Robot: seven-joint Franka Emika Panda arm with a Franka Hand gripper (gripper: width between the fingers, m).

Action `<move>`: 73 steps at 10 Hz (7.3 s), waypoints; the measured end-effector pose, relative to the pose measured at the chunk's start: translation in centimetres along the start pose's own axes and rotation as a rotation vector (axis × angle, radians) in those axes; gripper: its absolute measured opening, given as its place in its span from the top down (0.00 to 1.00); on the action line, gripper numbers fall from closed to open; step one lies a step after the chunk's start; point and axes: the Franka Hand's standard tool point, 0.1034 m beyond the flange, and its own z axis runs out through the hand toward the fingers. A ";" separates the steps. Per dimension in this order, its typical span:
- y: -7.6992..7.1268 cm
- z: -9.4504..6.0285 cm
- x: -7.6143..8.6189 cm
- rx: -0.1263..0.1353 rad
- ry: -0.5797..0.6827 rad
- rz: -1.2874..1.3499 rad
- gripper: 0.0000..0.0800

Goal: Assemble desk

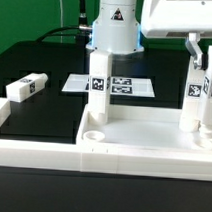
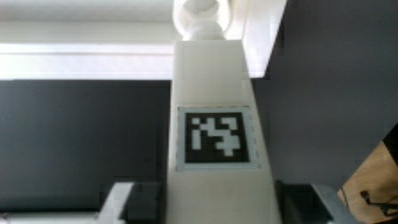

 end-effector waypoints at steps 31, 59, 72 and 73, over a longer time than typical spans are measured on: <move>0.7 2.1 -1.0 -0.018 0.014 -0.035 0.64; 0.6 2.1 0.0 -0.012 -0.467 0.001 0.19; 0.5 2.2 -0.2 -0.122 -0.438 0.537 0.64; 0.5 2.2 -0.2 -0.136 -0.424 0.638 0.64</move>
Offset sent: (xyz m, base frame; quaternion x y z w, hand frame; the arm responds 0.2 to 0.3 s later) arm 0.0032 0.0033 -0.0018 -0.0101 -0.0018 -0.0285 0.9995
